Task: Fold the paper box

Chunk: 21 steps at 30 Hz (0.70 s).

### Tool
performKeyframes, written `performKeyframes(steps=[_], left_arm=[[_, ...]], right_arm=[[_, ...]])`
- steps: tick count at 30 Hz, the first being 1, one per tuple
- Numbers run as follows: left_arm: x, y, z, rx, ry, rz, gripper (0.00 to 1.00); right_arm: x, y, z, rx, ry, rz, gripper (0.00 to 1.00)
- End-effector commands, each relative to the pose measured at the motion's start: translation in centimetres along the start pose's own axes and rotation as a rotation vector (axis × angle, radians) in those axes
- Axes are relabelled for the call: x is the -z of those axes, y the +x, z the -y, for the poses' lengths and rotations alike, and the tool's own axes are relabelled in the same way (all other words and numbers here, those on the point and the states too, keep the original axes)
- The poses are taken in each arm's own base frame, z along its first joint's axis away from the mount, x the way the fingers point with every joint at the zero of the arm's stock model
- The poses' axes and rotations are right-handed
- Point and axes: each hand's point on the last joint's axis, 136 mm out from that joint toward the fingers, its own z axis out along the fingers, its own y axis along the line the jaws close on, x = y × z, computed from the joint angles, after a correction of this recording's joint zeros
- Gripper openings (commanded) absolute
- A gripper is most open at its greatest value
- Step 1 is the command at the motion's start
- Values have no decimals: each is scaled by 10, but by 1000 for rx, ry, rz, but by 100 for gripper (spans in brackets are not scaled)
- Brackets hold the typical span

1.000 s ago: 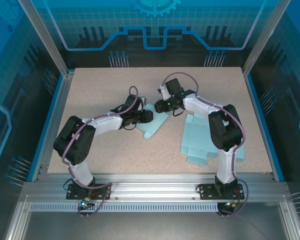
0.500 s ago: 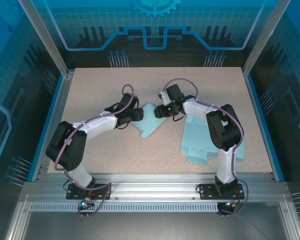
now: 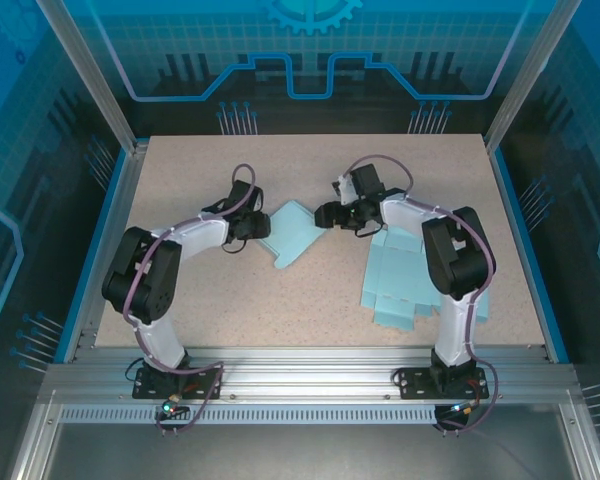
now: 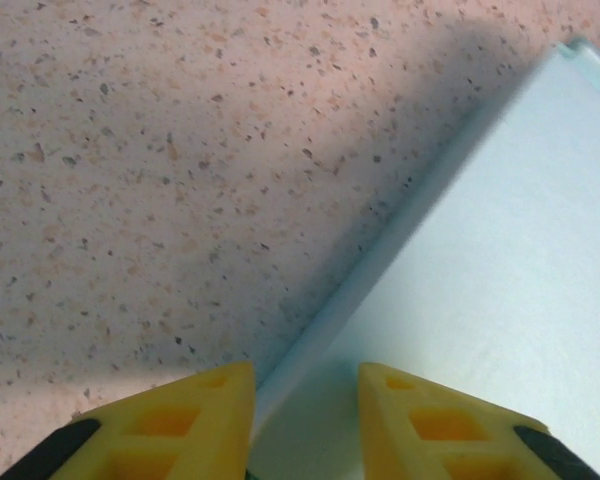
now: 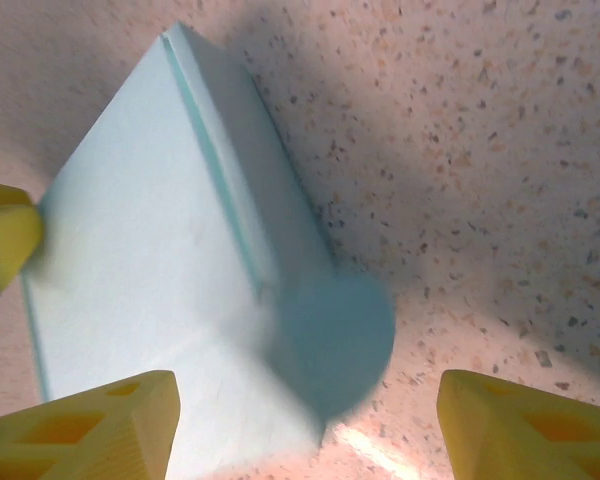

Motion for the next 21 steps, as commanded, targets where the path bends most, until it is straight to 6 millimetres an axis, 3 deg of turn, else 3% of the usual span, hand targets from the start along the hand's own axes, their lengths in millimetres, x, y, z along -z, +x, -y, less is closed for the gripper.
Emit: performKeyframes(steps=[1,6,12,15,21], left_arm=[[-16,32,-23,31,-14,-150,29],[-22,33,-29,64,14,-180,27],[-21,29,-21,71,55,-171,28],[-17,22,-16,78,80,-155,34],[0,-3,-14,55,51,-99,58]], right_arm=[[-11,4,-9,-81,-146,-23,71],[-17,2,-8,-133,-204,-15,72],[-23,10,-19,-133,-237,-31,68],[-30,15,-27,-124,-259,-34,65],[-38,19,-34,-120,-280,-33,53]])
